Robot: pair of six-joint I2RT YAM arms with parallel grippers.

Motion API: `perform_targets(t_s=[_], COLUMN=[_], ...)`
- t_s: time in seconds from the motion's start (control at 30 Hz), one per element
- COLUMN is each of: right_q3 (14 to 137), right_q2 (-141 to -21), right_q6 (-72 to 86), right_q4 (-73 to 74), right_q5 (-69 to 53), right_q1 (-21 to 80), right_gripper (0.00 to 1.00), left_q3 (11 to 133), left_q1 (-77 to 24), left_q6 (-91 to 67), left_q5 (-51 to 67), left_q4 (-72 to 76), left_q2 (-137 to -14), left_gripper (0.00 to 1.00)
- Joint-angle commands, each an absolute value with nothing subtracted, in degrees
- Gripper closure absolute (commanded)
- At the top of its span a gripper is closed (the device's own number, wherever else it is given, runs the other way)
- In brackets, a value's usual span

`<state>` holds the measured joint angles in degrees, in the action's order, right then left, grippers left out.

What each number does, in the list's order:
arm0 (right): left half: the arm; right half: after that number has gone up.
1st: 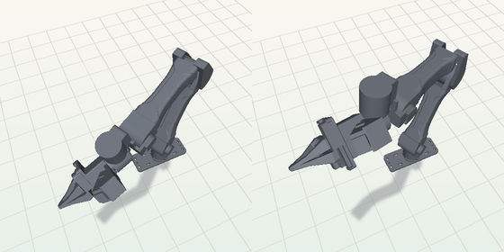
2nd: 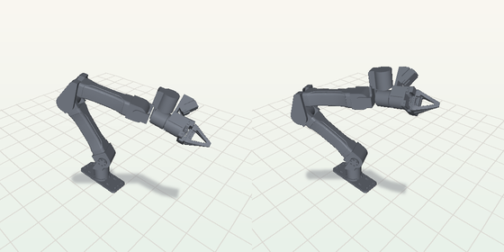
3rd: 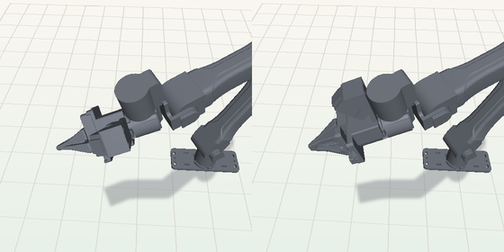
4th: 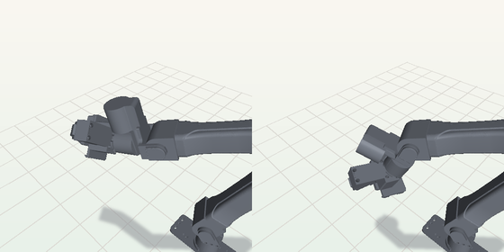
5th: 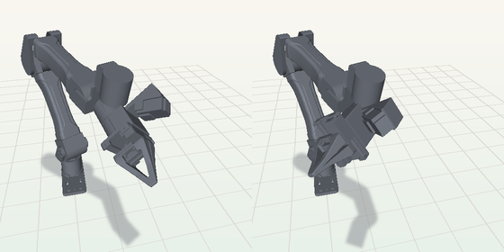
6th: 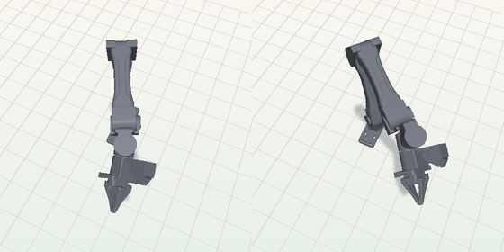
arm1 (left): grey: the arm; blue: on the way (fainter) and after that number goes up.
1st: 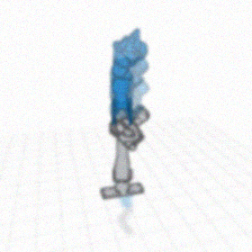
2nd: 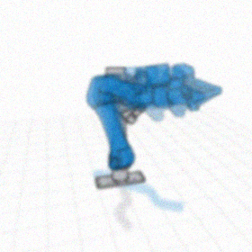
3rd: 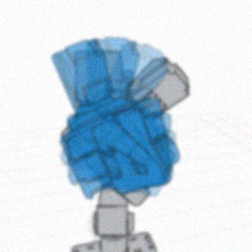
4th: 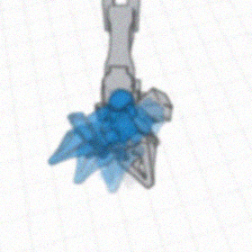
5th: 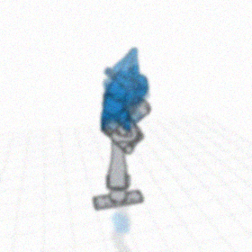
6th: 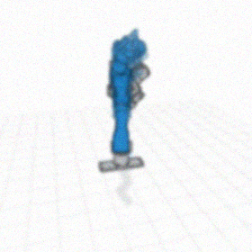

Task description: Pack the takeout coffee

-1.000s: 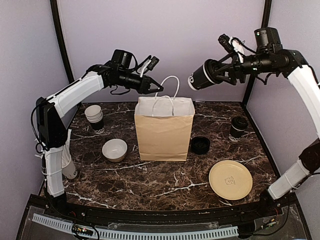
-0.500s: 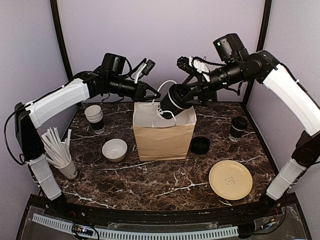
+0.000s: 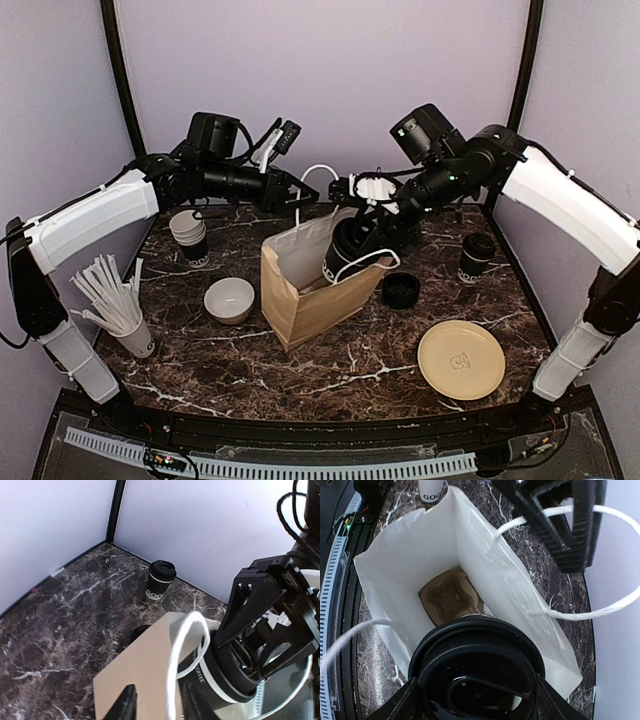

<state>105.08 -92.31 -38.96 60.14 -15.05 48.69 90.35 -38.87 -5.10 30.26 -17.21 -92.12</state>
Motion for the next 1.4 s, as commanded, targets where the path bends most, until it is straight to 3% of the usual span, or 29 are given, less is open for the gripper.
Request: perform_targets(t_s=[0.0,0.13,0.33,1.0,1.37], right_q3=[103.8,103.7,102.5,98.5,81.4], right_q2=[-91.2,-90.8,-90.1,-86.5,-77.9], right_q6=[-41.1,-41.9,-44.1,-55.1,-62.1], right_q4=[60.3,61.5,63.6,67.6,55.3], right_q5=[-10.9,-10.6,-11.1,-3.7,10.6], right_q1=[50.6,51.2,51.6,55.3,65.8], right_gripper=[0.56,0.56,0.56,0.56,0.57], left_q3=[91.7,91.6,89.8,90.1,87.4], left_q1=[-39.2,-39.3,-39.1,-31.6,-31.3], left_q6=[-3.6,-1.1,3.4,0.7,0.2], left_q5=[28.8,26.5,18.2,14.9,21.8], left_q4=[-18.4,-20.9,-22.7,-19.1,-17.5], left_q2=[-88.3,-84.4,-79.9,-91.0,-93.2], left_gripper=[0.54,0.39,0.31,0.29,0.29])
